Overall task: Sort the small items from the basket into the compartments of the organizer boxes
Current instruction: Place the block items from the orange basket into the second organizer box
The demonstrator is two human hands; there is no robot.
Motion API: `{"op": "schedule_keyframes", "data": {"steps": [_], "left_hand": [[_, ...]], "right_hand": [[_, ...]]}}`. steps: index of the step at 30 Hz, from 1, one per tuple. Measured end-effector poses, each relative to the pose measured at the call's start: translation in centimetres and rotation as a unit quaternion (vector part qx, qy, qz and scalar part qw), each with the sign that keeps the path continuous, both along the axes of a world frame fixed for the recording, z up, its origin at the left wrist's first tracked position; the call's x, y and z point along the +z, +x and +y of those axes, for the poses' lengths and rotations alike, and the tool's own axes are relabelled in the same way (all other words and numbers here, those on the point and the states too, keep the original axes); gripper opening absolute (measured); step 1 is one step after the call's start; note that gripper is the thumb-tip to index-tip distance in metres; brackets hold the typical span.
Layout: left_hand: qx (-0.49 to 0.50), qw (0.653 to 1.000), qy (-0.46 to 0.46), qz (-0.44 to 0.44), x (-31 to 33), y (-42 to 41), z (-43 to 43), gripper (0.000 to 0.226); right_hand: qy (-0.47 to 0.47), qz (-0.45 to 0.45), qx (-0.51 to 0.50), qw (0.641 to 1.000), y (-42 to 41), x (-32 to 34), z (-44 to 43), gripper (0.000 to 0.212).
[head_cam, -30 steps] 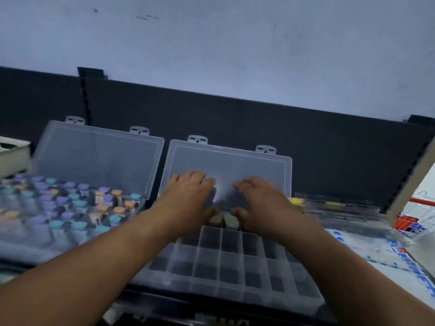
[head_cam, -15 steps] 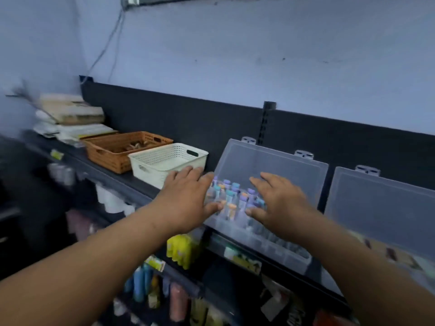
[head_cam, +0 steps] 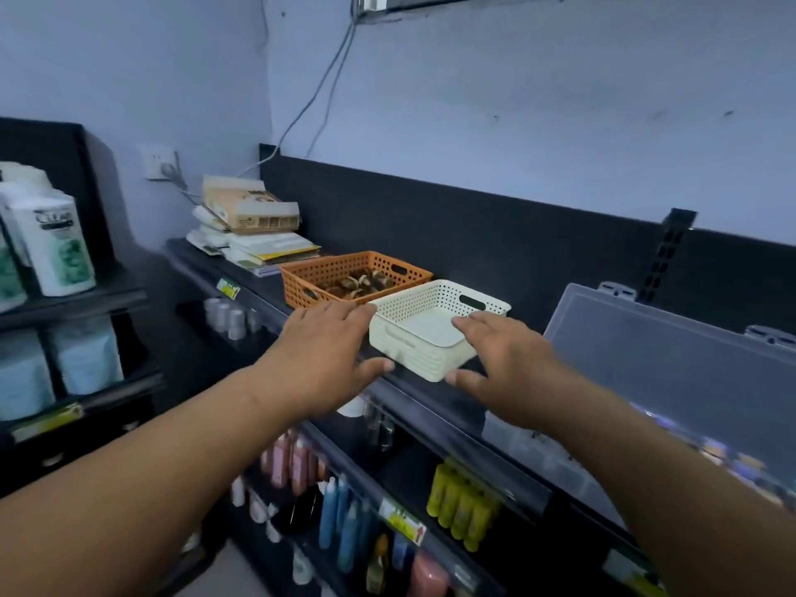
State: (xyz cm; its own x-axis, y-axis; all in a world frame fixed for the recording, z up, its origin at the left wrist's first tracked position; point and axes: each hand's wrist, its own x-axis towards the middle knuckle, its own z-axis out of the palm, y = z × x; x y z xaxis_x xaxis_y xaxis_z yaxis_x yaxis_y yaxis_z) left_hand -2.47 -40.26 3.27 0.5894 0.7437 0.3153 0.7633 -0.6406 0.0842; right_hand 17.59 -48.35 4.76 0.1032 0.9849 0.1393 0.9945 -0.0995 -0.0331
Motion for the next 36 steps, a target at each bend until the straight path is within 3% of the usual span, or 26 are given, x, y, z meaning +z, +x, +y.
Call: {"op": "schedule_keyframes", "data": {"steps": [16, 23, 27, 31, 36], "left_hand": [[0.05, 0.998, -0.049, -0.001, -0.5, 0.7, 20.1, 0.077], [-0.012, 0.996, -0.084, 0.005, -0.6, 2.6, 30.1, 0.066], [-0.068, 0.99, -0.109, 0.057, -0.8, 4.3, 35.9, 0.053], [-0.165, 0.966, -0.179, 0.087, -1.5, 6.3, 40.4, 0.037], [-0.212, 0.932, -0.244, 0.165, -3.8, 9.5, 43.6, 0.033]], "right_hand": [[-0.01, 0.06, 0.042, 0.997, 1.5, 0.0, 21.9, 0.069], [-0.015, 0.085, -0.009, 0.996, 1.5, -0.9, 29.4, 0.064], [-0.03, 0.091, -0.044, 0.994, 1.0, -1.8, 33.6, 0.046], [-0.039, 0.091, -0.088, 0.991, 1.1, -2.3, 37.8, 0.041], [-0.066, 0.072, -0.145, 0.984, 1.2, -3.8, 41.7, 0.041]]}}
